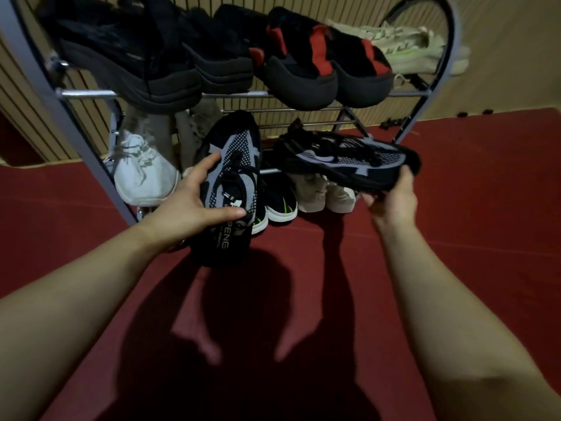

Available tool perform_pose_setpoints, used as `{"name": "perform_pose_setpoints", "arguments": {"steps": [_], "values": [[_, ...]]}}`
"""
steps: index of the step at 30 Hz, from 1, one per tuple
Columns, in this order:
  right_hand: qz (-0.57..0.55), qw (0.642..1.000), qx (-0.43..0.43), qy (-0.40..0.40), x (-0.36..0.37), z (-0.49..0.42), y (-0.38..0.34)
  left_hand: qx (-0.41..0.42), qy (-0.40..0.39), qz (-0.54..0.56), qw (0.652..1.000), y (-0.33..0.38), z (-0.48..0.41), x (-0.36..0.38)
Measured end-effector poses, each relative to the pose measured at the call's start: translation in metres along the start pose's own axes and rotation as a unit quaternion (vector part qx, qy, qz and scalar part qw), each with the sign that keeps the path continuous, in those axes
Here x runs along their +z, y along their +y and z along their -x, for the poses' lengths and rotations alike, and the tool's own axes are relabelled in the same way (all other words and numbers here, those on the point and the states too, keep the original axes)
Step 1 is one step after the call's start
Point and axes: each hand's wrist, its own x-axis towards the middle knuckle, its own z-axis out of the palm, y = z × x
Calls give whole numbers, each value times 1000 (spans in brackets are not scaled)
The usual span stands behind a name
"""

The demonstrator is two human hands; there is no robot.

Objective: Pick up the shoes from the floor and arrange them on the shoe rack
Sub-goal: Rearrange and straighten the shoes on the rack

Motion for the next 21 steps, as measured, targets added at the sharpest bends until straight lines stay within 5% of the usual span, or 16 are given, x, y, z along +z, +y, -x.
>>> {"name": "perform_pose_setpoints", "arguments": {"steps": [4,14,18,21], "values": [[-8,999,7,32,-38,-6,-38,4,-15,-37,999,-2,-4,6],[153,968,161,-118,0,18,-31,32,-77,-138,987,4,-6,34],[51,962,219,-154,23,35,-13,8,-84,-110,990,0,1,35],[26,951,181,-251,32,53,12,-19,-71,-154,985,-4,-1,33]]}}
